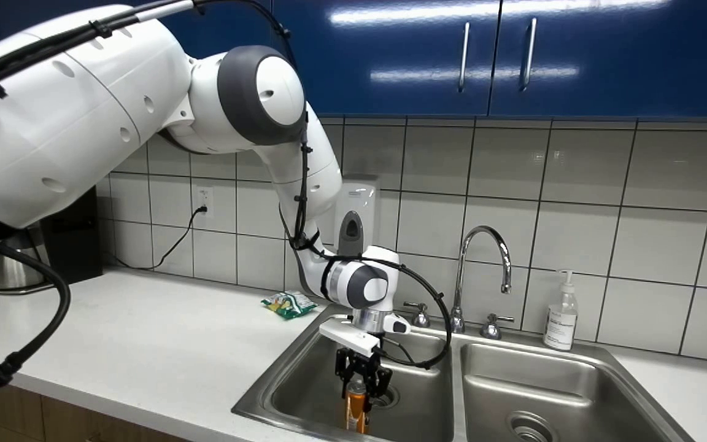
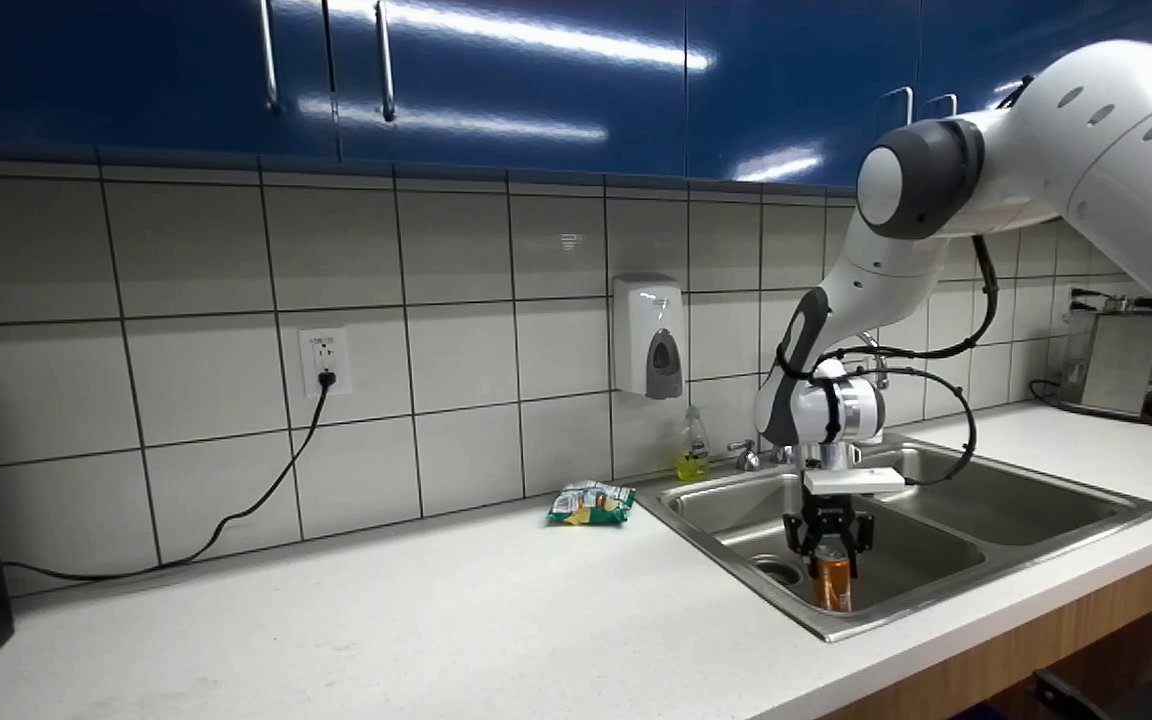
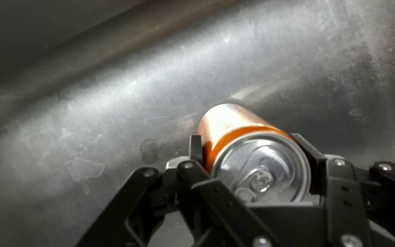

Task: Put the can in the sink

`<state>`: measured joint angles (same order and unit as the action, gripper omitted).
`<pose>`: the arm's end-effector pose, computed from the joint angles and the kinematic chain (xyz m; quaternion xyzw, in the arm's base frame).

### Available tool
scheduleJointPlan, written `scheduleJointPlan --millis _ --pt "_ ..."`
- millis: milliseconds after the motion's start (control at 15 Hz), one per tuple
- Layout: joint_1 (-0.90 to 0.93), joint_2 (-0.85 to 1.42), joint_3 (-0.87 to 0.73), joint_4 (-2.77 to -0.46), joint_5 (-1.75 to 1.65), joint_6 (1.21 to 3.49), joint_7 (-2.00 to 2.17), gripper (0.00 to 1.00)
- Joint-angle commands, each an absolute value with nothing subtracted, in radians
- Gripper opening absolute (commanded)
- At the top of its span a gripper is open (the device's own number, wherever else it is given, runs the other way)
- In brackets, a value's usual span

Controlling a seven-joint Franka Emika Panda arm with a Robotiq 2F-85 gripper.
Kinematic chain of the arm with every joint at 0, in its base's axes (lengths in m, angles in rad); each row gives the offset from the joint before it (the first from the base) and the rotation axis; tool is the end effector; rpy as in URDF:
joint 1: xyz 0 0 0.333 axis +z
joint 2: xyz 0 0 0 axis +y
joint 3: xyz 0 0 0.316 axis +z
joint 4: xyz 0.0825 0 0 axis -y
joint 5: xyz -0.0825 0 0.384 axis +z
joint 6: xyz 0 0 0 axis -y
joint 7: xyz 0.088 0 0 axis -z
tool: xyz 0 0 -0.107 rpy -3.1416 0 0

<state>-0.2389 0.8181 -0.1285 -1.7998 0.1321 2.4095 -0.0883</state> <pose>0.5755 -0.2196 0.0783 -0.9794 0.1759 0.0986 0.0130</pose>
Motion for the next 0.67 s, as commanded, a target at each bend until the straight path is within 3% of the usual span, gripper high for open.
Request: scheduleJointPlan --millis 0,600 --pt "-0.264 0.824 -0.109 -1.769 0.138 2.384 -0.081 0.39" --pt "-0.272 0.840 -0.107 -1.757 0.139 2.377 -0.085 0.39"
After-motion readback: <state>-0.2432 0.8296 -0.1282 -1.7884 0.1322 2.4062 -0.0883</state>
